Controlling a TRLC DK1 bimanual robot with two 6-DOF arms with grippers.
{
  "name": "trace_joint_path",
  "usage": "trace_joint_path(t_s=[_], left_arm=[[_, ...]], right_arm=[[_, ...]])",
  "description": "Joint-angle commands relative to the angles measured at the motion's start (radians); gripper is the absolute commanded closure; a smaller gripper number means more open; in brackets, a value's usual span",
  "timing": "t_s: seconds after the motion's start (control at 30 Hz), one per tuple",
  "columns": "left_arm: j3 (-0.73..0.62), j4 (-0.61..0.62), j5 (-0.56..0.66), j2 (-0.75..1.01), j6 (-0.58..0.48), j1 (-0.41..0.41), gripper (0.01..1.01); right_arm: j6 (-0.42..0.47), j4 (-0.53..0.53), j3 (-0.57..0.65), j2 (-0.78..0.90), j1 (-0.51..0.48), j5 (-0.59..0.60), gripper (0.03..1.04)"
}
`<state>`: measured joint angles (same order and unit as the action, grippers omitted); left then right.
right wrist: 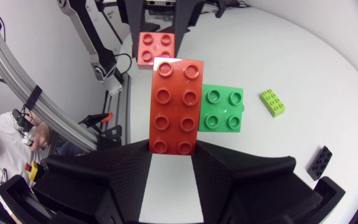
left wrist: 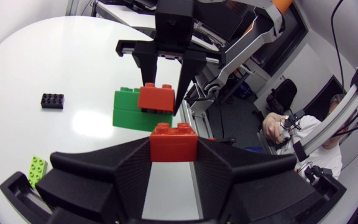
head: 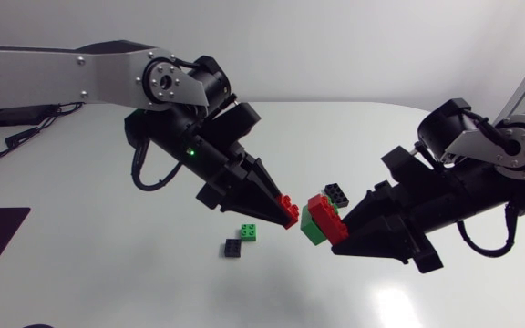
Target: Separate the duplo bricks
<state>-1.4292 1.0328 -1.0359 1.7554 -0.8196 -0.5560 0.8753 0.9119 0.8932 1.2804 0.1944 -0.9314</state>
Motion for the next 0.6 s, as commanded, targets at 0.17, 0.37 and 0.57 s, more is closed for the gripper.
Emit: trace_joint_path(t_s=[0.17,0.37,0.57], left_arm=[[0.092,-0.040,0.066,-0.054,-0.033,0.047,0.693],[0.138,-0.079,0.106,-0.074,-0.023,0.045,0.690],[0.176,-0.109,0.139,-0.085,-0.012,0.031,0.690]], right_arm=[[-0.044,-0.179,-0.122,0.004,0.023,0.304,0.64],[-0.137,-0.372,-0.203,0.082,0.149,0.559,0.64],[-0.157,-0.447,-0.229,0.168,0.188,0.657,0.64]])
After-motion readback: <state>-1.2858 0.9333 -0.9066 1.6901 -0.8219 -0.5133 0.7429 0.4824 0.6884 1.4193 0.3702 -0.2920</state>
